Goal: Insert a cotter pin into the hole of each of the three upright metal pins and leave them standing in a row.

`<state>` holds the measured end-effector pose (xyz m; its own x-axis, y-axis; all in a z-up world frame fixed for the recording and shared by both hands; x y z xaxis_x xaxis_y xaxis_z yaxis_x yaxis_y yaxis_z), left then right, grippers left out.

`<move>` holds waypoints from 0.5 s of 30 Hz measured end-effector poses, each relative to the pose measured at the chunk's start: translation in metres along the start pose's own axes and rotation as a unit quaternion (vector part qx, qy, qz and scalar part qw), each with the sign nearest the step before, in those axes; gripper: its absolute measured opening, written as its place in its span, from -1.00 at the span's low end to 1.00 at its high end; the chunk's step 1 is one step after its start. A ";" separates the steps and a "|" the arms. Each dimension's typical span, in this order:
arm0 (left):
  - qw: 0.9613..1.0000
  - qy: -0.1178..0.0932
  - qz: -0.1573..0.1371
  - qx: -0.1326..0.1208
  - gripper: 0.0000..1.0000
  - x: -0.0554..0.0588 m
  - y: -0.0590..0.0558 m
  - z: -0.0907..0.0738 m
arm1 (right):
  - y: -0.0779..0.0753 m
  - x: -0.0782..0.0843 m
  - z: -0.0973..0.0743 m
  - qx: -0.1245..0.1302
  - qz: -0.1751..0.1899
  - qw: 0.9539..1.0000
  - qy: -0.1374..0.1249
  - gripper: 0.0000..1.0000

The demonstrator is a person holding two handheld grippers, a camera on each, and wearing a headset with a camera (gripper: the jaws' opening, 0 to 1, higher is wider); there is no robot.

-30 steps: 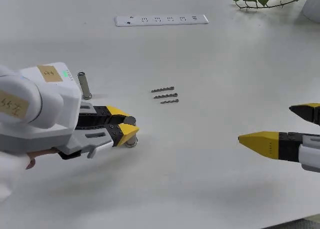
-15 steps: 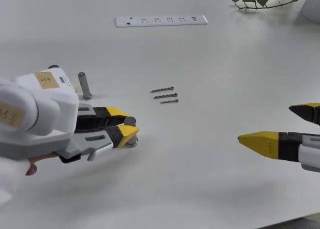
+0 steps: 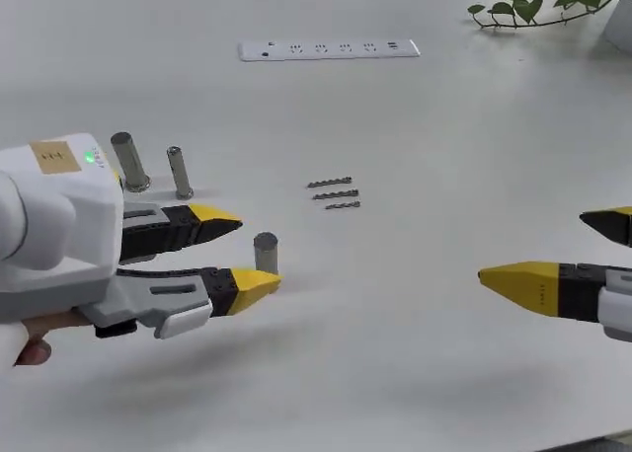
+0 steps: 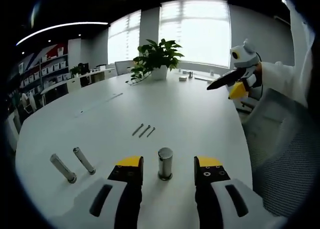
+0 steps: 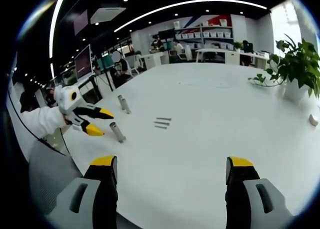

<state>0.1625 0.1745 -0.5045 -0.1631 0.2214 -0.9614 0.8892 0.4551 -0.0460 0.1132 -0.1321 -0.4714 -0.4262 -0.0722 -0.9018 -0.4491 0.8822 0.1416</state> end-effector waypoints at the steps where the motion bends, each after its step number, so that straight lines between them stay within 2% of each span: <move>1: 1.000 -0.001 -0.002 -0.004 -0.10 0.000 0.000 -0.003 | 0.000 0.000 0.000 -0.001 -0.001 1.000 -0.001 0.76; 3: 1.000 -0.005 -0.007 -0.009 0.00 0.001 -0.001 -0.008 | 0.002 -0.002 0.001 -0.003 -0.002 1.000 -0.002 0.76; 5: 0.999 -0.005 -0.007 -0.035 0.07 0.004 0.001 -0.012 | 0.005 -0.003 0.001 -0.004 -0.005 1.000 -0.003 0.76; 8: 0.998 -0.004 -0.022 -0.058 0.16 0.011 0.002 -0.018 | 0.005 -0.004 0.000 -0.007 -0.006 1.000 -0.004 0.75; 11: 0.996 -0.001 -0.026 -0.081 0.50 0.016 0.002 -0.025 | 0.006 -0.004 -0.001 -0.011 -0.009 1.000 -0.003 0.75; 12: 0.996 0.001 -0.026 -0.083 0.63 0.017 0.001 -0.026 | 0.006 -0.005 -0.001 -0.012 -0.010 1.000 -0.002 0.75; 15: 0.996 -0.003 -0.034 -0.086 0.71 0.017 -0.003 -0.031 | 0.006 -0.007 -0.002 -0.017 -0.011 1.000 -0.007 0.76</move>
<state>0.1440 0.2041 -0.5121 -0.2182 0.1803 -0.9591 0.7901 0.6095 -0.0651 0.1121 -0.1275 -0.4639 -0.4040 -0.0846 -0.9108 -0.4847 0.8643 0.1347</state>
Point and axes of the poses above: the centre of the closed fingertips' face, and the gripper's own axes: z roughly forward along the fingers, y roughly to its left, x roughly out of its underside, the point moved 8 cm from there along -z, roughly backward along the fingers, and after that the axes turned 11 degrees about -y, right-handed, at the moved point
